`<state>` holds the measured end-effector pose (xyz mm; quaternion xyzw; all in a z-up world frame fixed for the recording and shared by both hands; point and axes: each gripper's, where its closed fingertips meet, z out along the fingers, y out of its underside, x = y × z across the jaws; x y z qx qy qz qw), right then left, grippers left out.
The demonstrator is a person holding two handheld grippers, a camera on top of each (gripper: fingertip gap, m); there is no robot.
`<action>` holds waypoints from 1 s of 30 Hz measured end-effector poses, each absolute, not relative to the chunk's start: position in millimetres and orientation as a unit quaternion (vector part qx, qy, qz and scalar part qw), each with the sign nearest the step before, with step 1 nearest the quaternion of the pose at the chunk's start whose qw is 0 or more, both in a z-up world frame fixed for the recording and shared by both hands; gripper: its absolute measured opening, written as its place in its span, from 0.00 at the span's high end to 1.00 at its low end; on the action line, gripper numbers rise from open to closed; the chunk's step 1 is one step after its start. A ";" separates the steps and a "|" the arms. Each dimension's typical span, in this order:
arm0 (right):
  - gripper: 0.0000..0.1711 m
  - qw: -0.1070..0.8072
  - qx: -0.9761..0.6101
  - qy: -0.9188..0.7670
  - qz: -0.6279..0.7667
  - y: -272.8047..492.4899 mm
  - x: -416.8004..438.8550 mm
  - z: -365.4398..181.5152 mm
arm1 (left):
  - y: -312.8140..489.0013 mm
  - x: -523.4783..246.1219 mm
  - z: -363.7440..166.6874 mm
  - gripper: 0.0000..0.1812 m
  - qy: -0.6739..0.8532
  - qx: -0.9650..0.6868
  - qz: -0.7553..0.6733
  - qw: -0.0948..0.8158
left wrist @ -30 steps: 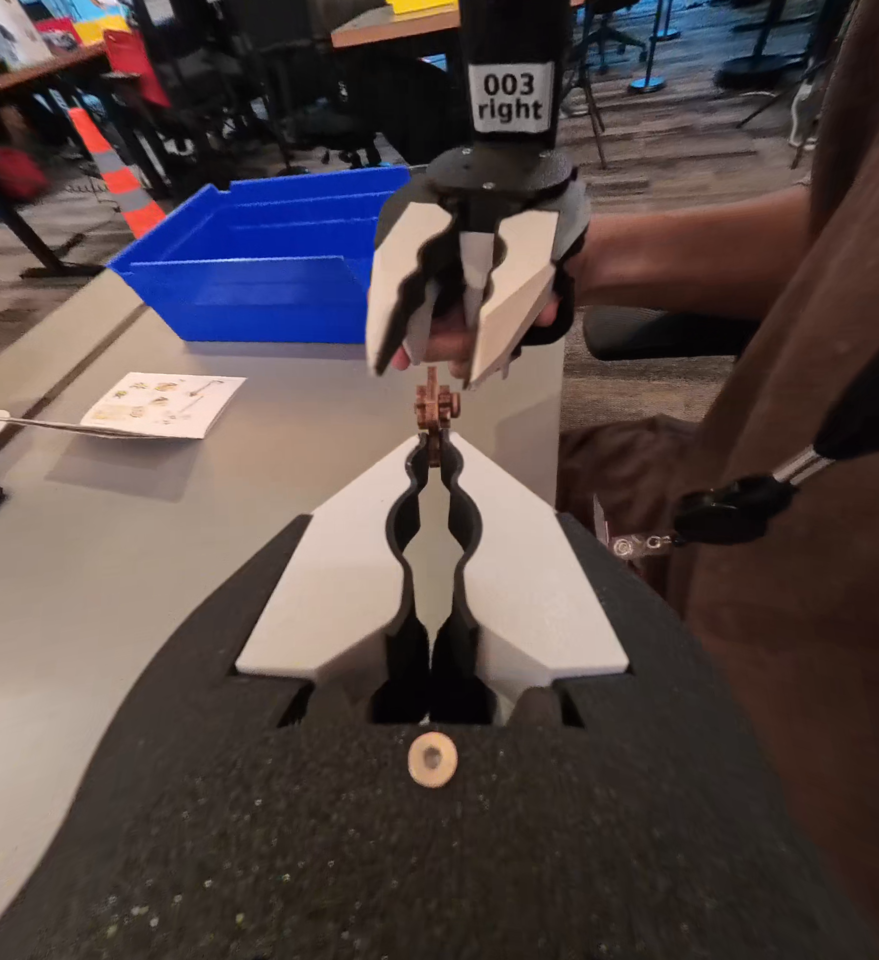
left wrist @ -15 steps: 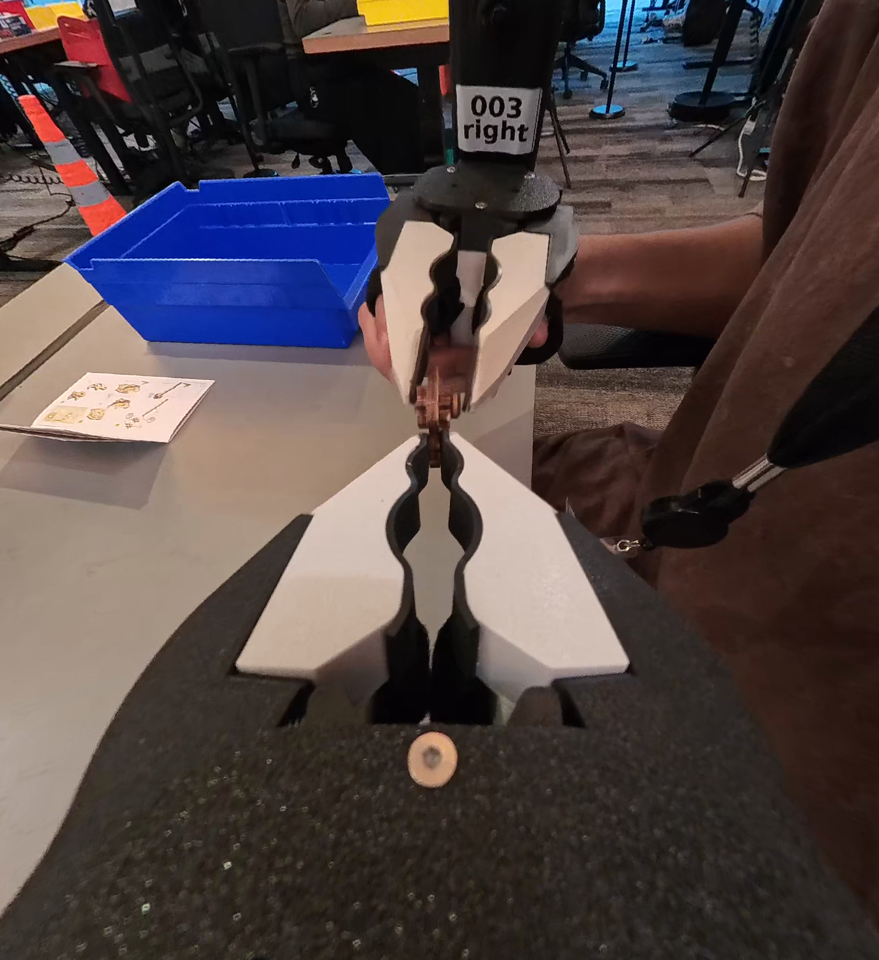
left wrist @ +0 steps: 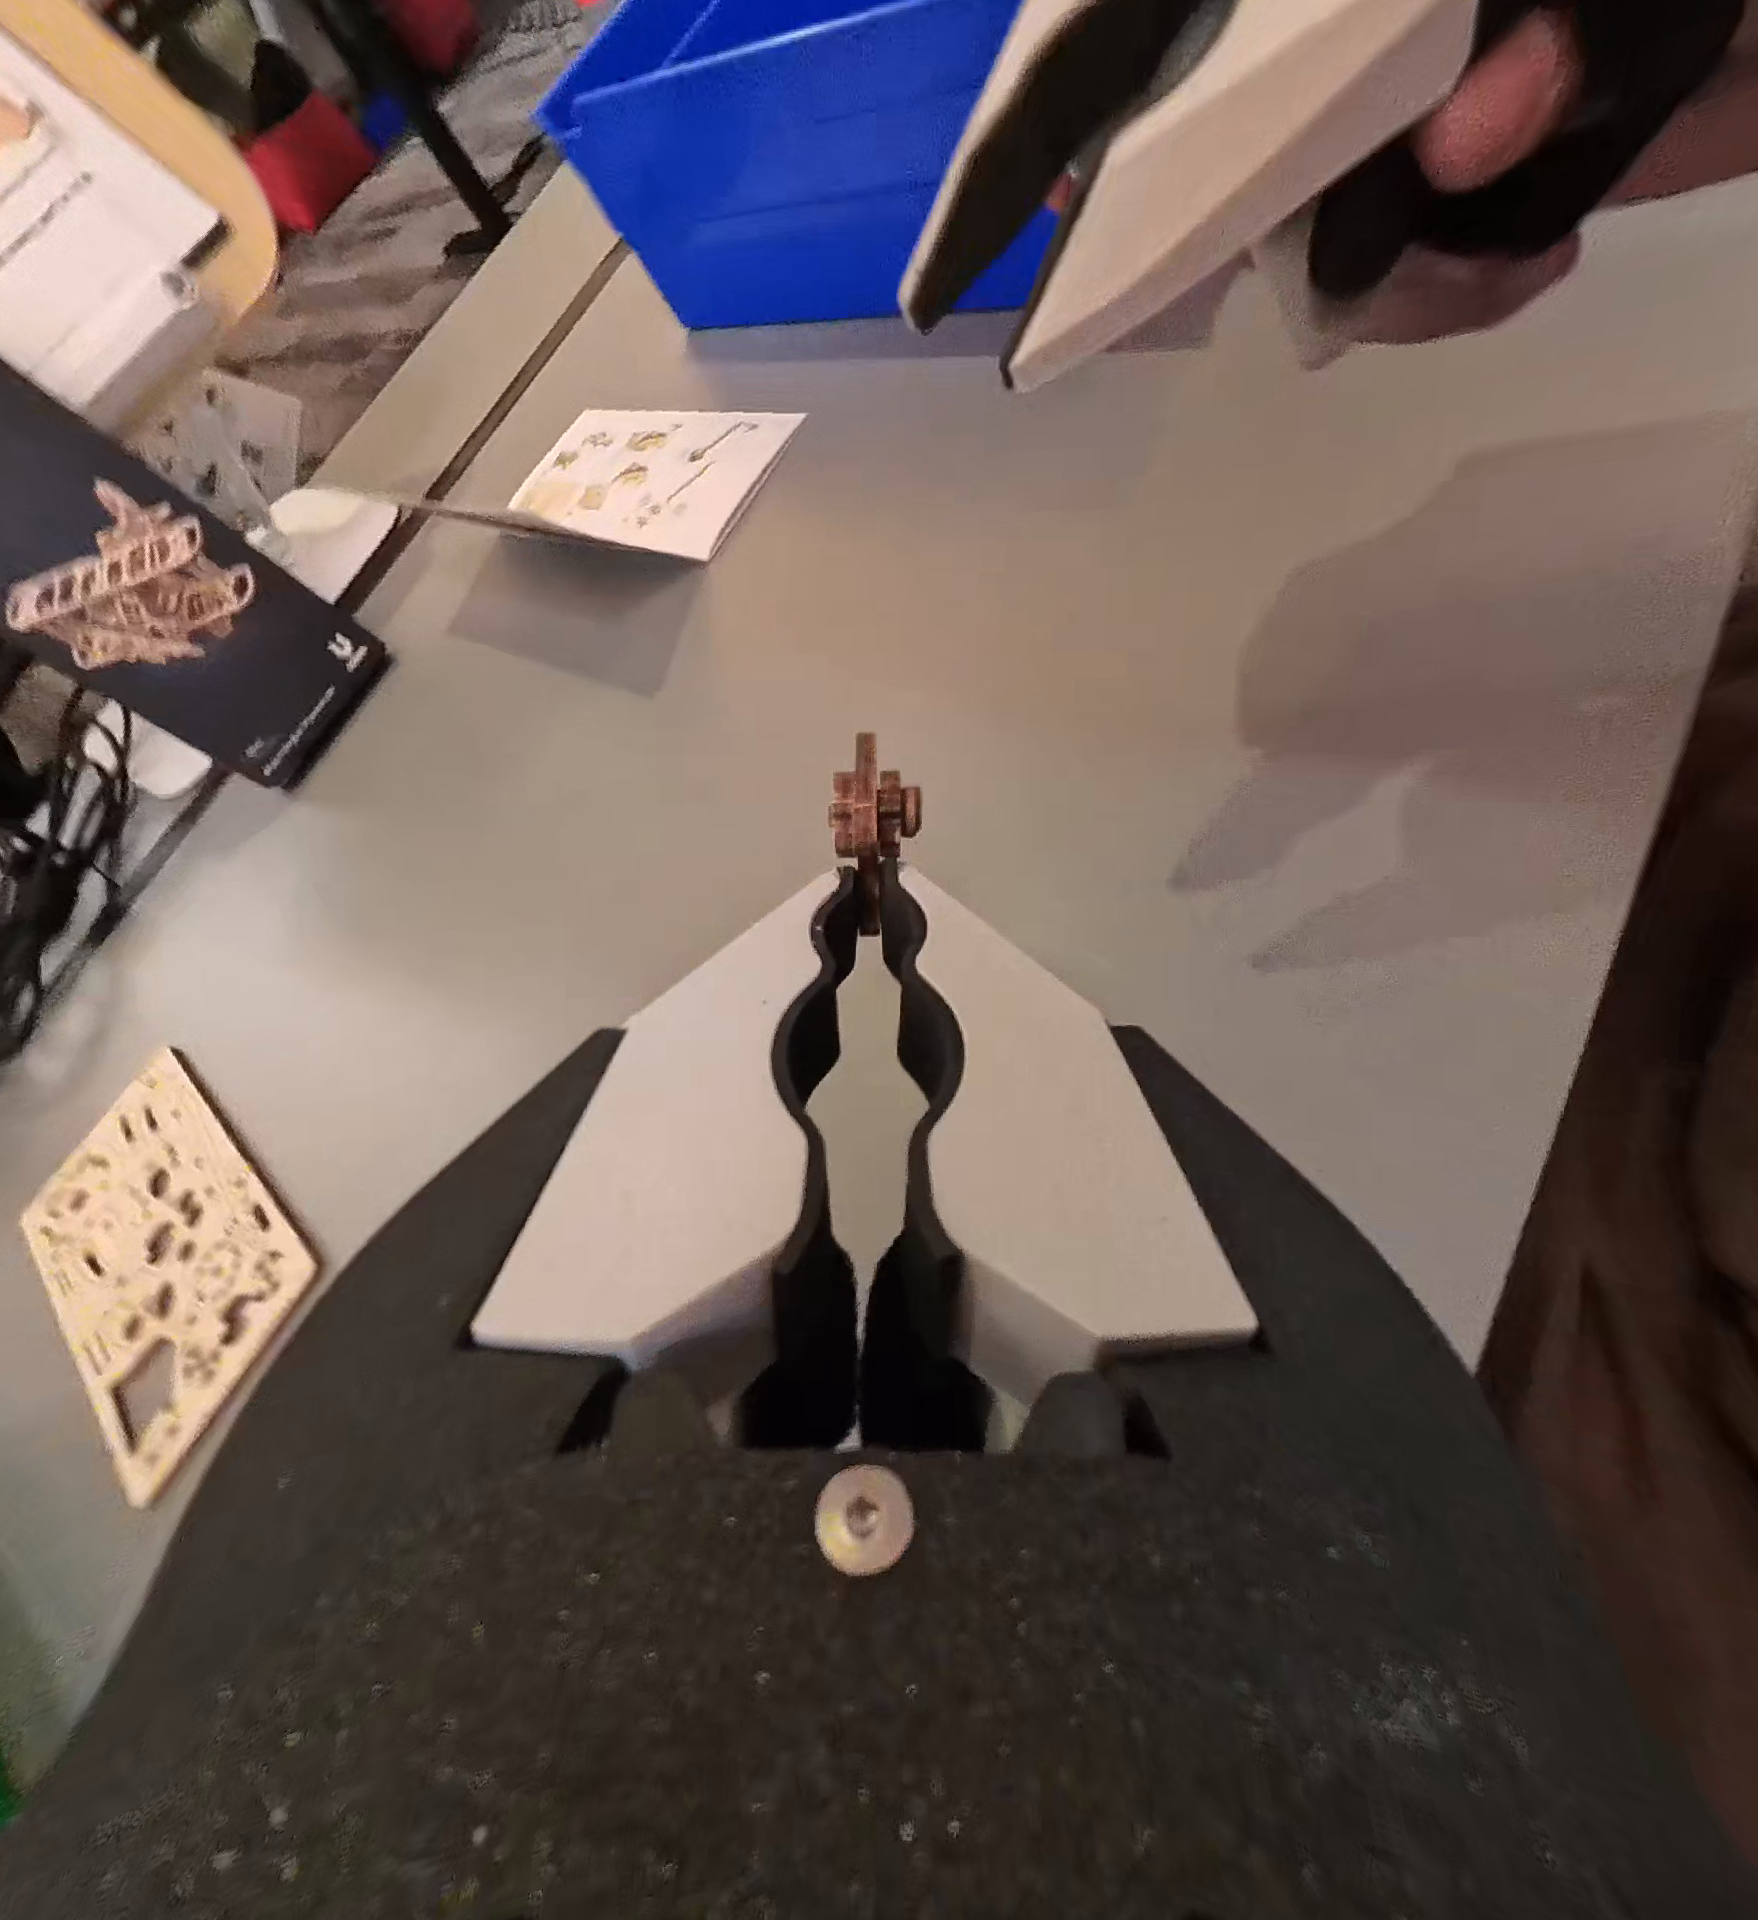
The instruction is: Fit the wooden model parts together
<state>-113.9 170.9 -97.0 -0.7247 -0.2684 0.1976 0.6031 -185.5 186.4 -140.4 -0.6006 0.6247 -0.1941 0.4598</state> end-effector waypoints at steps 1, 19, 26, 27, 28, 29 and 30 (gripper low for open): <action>0.83 0.593 -0.740 -0.254 0.189 175.3 -107.9 -103.8 | 190.4 -184.3 -142.8 0.99 0.611 -0.615 -0.204 0.454; 0.86 0.576 -0.788 -0.146 0.162 190.3 -43.3 -122.3 | 291.4 -109.9 -168.3 0.99 0.442 -0.766 -0.404 0.231; 0.86 0.562 -0.797 -0.152 0.164 190.7 -39.7 -131.8 | 306.6 -105.6 -192.3 0.99 0.444 -0.795 -0.361 0.199; 0.86 0.561 -0.796 -0.148 0.169 190.9 -38.7 -131.7 | 309.6 -106.2 -192.7 0.99 0.449 -0.796 -0.350 0.203; 0.86 0.562 -0.796 -0.144 0.172 191.2 -37.1 -131.6 | 312.2 -106.7 -192.8 0.99 0.456 -0.797 -0.339 0.205; 0.86 0.562 -0.796 -0.140 0.176 191.4 -35.4 -131.5 | 314.1 -107.0 -193.3 0.99 0.462 -0.798 -0.329 0.204; 0.86 0.562 -0.796 -0.134 0.180 191.6 -33.3 -131.7 | 316.4 -107.6 -194.1 0.99 0.467 -0.800 -0.318 0.202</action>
